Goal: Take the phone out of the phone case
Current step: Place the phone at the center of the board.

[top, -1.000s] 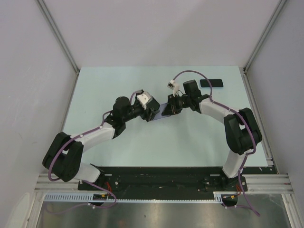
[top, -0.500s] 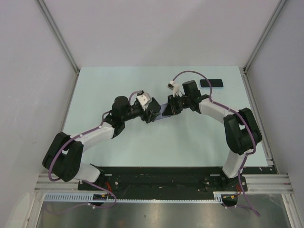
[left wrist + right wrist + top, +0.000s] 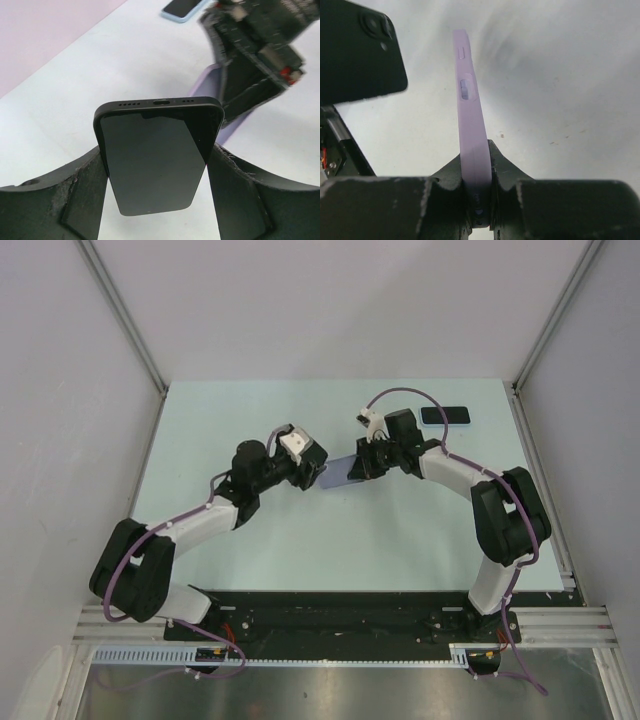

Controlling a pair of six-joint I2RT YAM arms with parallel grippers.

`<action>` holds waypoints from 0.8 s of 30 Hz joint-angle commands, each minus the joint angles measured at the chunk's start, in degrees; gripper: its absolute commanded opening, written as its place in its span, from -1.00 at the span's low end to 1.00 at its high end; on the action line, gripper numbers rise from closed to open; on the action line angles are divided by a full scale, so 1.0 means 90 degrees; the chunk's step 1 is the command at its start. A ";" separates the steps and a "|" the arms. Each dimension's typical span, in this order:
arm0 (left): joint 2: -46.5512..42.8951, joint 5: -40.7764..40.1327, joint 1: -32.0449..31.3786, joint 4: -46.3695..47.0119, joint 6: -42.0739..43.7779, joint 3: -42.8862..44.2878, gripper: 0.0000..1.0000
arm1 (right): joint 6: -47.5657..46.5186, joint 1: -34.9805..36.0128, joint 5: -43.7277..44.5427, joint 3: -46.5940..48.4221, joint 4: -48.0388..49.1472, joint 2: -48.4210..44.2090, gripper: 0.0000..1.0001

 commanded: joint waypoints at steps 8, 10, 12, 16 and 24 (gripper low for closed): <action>0.0382 -0.1077 0.1134 0.0041 0.0388 0.0672 -0.61 | -0.0032 -0.0211 0.0441 0.0188 0.0132 -0.0234 -1.00; 0.0529 -0.1165 0.1435 -0.0154 0.0428 0.0915 -0.60 | -0.0022 -0.0211 0.0421 0.0198 0.0132 -0.0224 -1.00; 0.0821 -0.1223 0.1641 -0.0496 0.0418 0.1130 -0.61 | -0.0022 -0.0231 0.0392 0.0198 0.0123 -0.0234 -1.00; 0.1368 -0.1311 0.2236 -0.1023 0.0350 0.1832 -0.61 | -0.0022 -0.0231 0.0362 0.0198 0.0123 -0.0234 -1.00; 0.2618 -0.1399 0.3037 -0.2302 0.0242 0.3200 -0.62 | -0.0032 -0.0250 0.0352 0.0198 0.0113 -0.0234 -1.00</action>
